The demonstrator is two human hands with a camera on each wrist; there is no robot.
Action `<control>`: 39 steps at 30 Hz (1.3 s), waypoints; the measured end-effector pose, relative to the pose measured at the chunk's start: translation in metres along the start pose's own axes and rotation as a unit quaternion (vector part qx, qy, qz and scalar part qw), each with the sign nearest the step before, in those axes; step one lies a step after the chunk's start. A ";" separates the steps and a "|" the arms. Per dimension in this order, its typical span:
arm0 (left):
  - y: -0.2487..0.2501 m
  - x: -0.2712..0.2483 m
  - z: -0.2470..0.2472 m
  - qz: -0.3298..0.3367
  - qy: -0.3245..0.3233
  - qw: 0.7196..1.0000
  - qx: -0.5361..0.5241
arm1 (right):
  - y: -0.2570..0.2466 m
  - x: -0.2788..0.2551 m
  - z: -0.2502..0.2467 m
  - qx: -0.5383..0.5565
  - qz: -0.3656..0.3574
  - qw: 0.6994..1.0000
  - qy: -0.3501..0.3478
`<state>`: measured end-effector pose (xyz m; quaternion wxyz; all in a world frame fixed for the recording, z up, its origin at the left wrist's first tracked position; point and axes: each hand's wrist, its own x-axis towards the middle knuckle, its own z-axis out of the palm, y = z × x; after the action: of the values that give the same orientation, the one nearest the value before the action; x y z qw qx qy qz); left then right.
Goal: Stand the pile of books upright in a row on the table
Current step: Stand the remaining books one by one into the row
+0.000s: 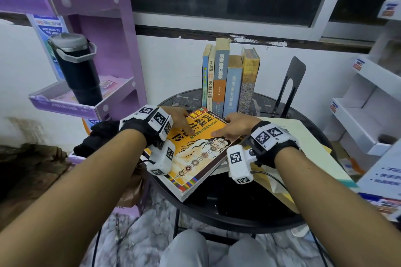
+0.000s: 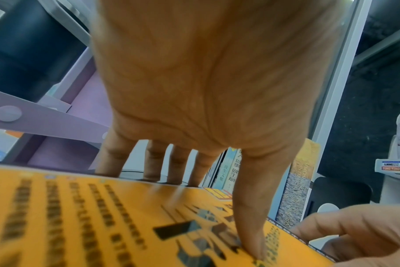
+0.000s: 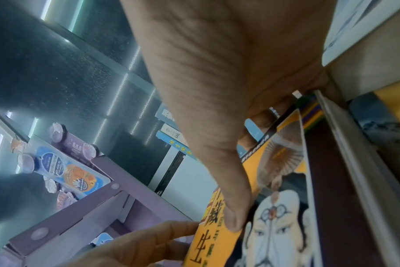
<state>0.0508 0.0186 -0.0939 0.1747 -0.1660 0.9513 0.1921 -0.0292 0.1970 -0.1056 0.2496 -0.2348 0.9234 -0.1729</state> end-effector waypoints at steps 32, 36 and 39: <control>-0.002 -0.045 -0.060 0.071 0.026 0.980 -0.184 | -0.039 -0.039 -0.047 0.087 -0.115 0.977 0.159; 0.001 -0.059 -0.071 0.109 0.049 0.968 -0.219 | -0.050 -0.050 -0.061 0.077 -0.126 0.968 0.201; 0.004 -0.068 -0.077 0.148 0.078 0.955 -0.245 | -0.056 -0.060 -0.070 0.087 -0.135 0.960 0.230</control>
<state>0.0885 0.0057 0.0010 0.0240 -0.0759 0.8994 0.4299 -0.0023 0.1961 -0.0014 0.0246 -0.2885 0.8969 -0.3344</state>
